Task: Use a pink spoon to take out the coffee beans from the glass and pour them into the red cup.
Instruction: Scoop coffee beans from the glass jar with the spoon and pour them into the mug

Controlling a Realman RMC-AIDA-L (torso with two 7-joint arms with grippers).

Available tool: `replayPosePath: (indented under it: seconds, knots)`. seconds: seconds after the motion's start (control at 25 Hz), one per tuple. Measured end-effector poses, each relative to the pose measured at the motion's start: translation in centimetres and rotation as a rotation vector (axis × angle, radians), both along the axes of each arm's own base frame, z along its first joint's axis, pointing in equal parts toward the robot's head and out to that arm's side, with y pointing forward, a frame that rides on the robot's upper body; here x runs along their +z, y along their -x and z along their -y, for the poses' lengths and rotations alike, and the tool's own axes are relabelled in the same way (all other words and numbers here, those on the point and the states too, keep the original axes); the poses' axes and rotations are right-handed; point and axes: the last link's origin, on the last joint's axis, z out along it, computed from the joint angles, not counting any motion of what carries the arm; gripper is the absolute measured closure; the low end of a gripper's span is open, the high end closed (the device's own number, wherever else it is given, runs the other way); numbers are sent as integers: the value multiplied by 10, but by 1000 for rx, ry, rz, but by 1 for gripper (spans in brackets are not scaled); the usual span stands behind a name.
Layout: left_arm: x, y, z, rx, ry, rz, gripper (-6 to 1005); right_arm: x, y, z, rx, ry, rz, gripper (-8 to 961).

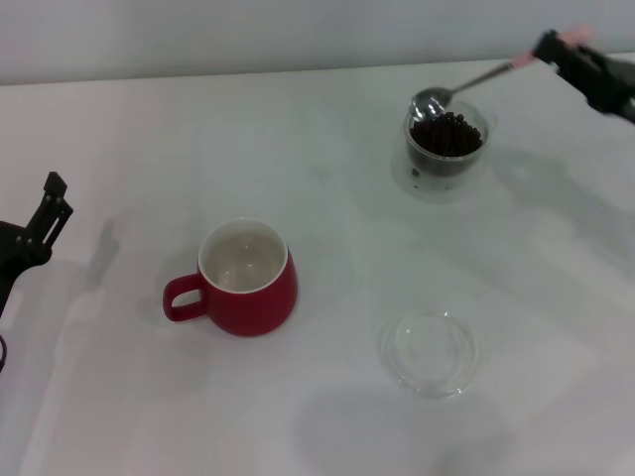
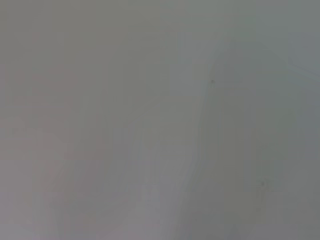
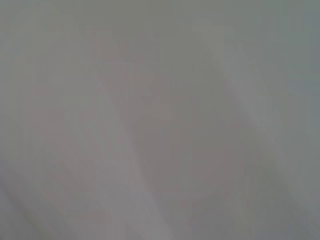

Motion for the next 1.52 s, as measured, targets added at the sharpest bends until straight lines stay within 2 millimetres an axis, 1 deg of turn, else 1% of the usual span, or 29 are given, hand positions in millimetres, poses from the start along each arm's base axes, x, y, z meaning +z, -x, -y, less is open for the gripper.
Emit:
replayPosePath:
  seconds: [0.12,0.2,0.32,0.44,0.6,1.0,1.28,1.52]
  knots:
    - [0,0,0,1,-2,1,107,9,8,-24,-4,4,128,810]
    - [1,0,0,2,-4,2,107,15,12,-34,-14,0,205,810]
    - [1,0,-1,3,-8,3,107,25,17,-43,-18,-24,299,810]
    - [2,0,-2,4,-13,5,107,31,18,-48,-24,-32,378,809]
    - [5,1,-4,14,-25,10,108,32,17,-51,-35,-11,477,808]
    - [6,1,-7,20,-34,14,108,12,14,-55,-62,10,605,807]
    - [6,-1,-9,15,-34,16,109,4,15,-54,-56,34,614,806]
    - [6,0,-10,21,-39,19,108,1,11,-52,-112,81,556,805]
